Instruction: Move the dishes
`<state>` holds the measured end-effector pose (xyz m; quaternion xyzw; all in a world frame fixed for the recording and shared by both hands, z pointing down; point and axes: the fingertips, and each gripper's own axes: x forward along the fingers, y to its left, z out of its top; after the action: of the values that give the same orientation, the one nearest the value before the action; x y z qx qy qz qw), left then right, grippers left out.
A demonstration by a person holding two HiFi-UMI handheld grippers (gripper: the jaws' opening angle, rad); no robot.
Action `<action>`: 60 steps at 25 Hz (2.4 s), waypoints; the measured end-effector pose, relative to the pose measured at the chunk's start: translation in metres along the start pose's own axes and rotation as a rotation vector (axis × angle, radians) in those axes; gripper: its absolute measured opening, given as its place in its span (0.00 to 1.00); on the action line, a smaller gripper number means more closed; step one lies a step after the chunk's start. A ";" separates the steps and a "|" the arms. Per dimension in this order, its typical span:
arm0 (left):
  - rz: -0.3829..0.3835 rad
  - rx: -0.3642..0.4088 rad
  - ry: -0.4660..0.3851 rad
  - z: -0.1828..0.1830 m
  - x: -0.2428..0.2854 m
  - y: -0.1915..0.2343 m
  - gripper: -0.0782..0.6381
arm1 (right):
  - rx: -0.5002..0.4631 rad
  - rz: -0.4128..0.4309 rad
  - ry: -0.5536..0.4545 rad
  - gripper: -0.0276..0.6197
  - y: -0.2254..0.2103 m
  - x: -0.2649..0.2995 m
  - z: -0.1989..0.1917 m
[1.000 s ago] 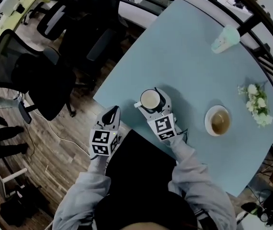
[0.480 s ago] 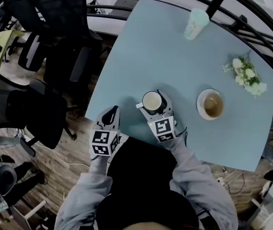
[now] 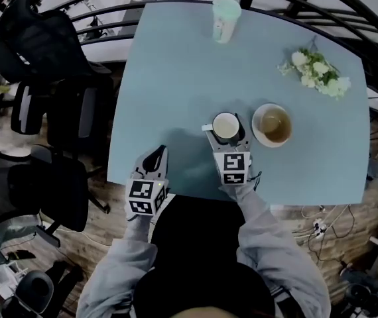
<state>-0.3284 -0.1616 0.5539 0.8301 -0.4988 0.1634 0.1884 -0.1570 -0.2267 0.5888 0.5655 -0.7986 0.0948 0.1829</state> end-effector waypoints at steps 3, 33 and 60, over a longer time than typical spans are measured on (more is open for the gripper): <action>-0.026 0.021 0.012 0.005 0.006 -0.005 0.14 | 0.042 -0.069 -0.003 0.68 -0.021 0.002 -0.002; -0.082 0.046 0.044 -0.002 0.013 -0.026 0.14 | 0.162 -0.181 0.026 0.81 -0.054 0.000 -0.018; -0.318 0.104 -0.185 0.086 0.008 -0.172 0.14 | 0.230 -0.049 -0.018 0.72 -0.094 -0.192 0.018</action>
<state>-0.1649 -0.1348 0.4565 0.9185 -0.3674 0.0804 0.1219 -0.0158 -0.0987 0.4902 0.6030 -0.7699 0.1765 0.1119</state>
